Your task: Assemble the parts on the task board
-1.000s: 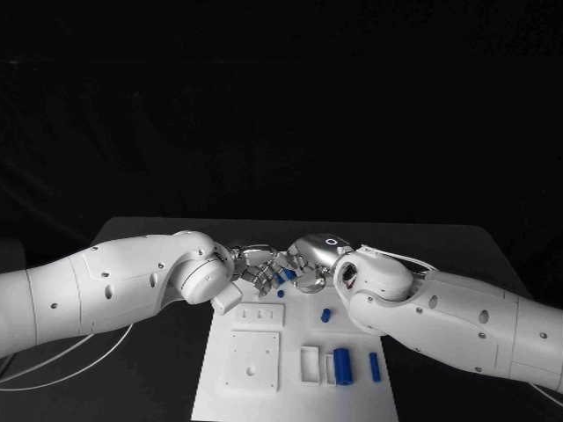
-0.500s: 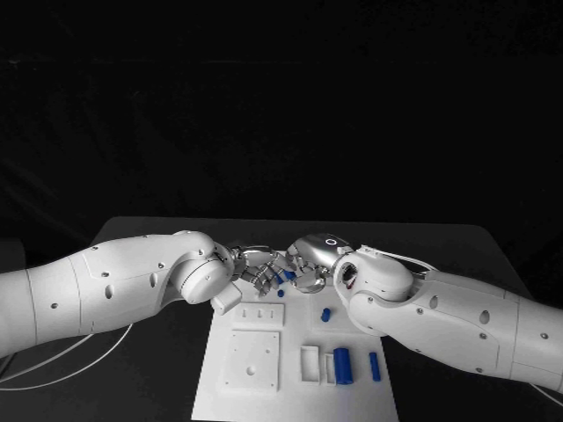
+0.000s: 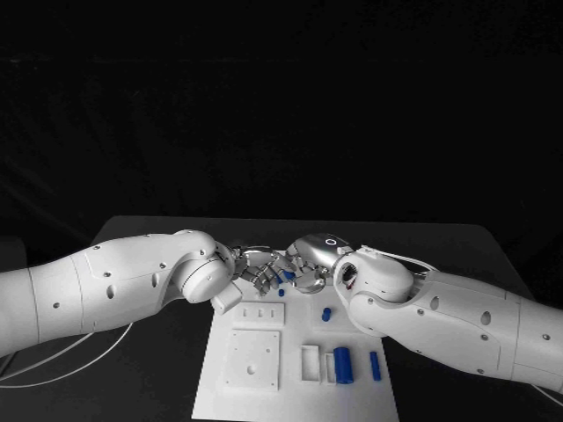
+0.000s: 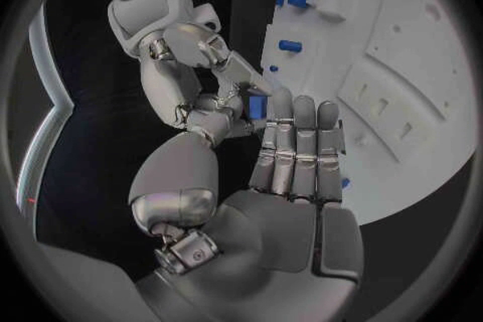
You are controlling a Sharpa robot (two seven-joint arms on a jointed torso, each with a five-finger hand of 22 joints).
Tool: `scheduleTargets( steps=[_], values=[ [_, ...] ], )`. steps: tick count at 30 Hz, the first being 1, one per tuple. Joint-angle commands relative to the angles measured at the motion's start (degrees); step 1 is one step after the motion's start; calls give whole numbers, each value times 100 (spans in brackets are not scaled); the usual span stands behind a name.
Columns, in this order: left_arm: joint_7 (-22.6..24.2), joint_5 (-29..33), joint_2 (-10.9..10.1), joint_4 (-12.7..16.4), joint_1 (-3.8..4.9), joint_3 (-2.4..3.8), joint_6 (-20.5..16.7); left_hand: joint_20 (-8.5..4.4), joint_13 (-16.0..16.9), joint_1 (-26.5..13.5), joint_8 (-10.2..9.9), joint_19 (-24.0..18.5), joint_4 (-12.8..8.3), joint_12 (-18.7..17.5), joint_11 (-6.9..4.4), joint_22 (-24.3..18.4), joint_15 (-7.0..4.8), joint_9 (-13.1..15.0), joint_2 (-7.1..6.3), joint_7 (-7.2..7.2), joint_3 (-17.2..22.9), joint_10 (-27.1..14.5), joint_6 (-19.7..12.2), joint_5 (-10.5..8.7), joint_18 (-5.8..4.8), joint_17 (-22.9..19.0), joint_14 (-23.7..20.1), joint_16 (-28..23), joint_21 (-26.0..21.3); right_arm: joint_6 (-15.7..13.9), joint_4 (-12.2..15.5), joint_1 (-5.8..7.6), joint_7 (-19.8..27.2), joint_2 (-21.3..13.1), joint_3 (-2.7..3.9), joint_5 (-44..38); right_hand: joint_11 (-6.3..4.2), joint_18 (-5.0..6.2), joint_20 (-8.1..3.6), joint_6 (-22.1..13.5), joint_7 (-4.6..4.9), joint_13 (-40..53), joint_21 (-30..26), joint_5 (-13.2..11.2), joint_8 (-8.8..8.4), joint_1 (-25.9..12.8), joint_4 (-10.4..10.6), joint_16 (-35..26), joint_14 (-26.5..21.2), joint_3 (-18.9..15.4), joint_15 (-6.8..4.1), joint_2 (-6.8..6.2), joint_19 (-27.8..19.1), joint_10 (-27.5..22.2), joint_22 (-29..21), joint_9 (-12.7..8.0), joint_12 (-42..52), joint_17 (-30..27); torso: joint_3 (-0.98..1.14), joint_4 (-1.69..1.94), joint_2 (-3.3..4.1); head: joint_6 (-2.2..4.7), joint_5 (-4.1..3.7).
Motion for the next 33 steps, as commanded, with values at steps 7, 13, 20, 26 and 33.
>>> scheduleTargets(
  steps=[7, 13, 20, 26, 33],
  values=[
    [48, -47, 30, 9, 5, 9, 26, -183, 11, -16, 29, 17, 12, 36, -49, 77, -33, 17, 124, -22, -39, 18, 59, 9, 93, 8, 11, 36, 17, 6, 56, -7, 99, 27, -1, -65, -2, 332, 8, 582, 226, 10, 28, 17, 10, 4, 9, -9, 23, 39, -23, 47, 39, 44, 72, 4, -33, -6, -2, -2, -1, -4, 4],
    [43, -56, 37, 6, 5, 9, 29, -196, 13, 44, 39, 23, -37, 47, -61, 80, -45, 28, 201, -34, -18, 30, 82, 9, 98, 8, 17, 50, 24, 8, 57, -7, 89, 25, -1, -66, -2, 332, 8, 583, 226, 10, 28, 17, 9, 4, 9, -9, 24, 42, -23, 46, 39, 44, 72, 4, -33, -7, -1, 0, -2, -4, 10],
    [59, -85, 24, 11, 5, 10, 9, -207, 8, 264, 53, 26, -203, 54, -74, 84, -57, 49, 538, -49, 76, 50, 122, 13, 93, 3, 23, 64, 35, 33, 49, -7, 87, 17, -1, -66, -2, 332, 8, 584, 226, 11, 28, 17, 9, 2, 9, -10, 24, 44, -23, 44, 40, 45, 72, 4, -34, -7, -3, -2, -1, -8, 9],
    [85, -93, 23, 10, 5, 10, -53, -216, -18, 652, 64, 8, -345, 37, -89, 89, -63, 70, 835, -69, 172, 79, 182, 26, 74, -16, 30, 68, 41, 38, 51, -7, 89, 15, -1, -65, -2, 332, 8, 585, 226, 12, 28, 18, 8, 0, 9, -10, 24, 46, -23, 44, 41, 46, 71, 3, -35, -8, -3, -4, -2, -9, 6],
    [103, -109, 19, 8, 5, 10, -90, -224, -35, 802, 119, 17, -347, 34, -120, 88, -74, 115, 947, -109, 138, 154, 301, 27, 63, -22, 68, 93, 52, 54, 43, -7, 99, 12, -1, -47, -2, 332, 9, 585, 226, 13, 27, 19, 6, -2, 10, -11, 24, 49, -23, 42, 41, 47, 71, 3, -36, -8, -2, 1, -2, -5, 9]
  ],
)
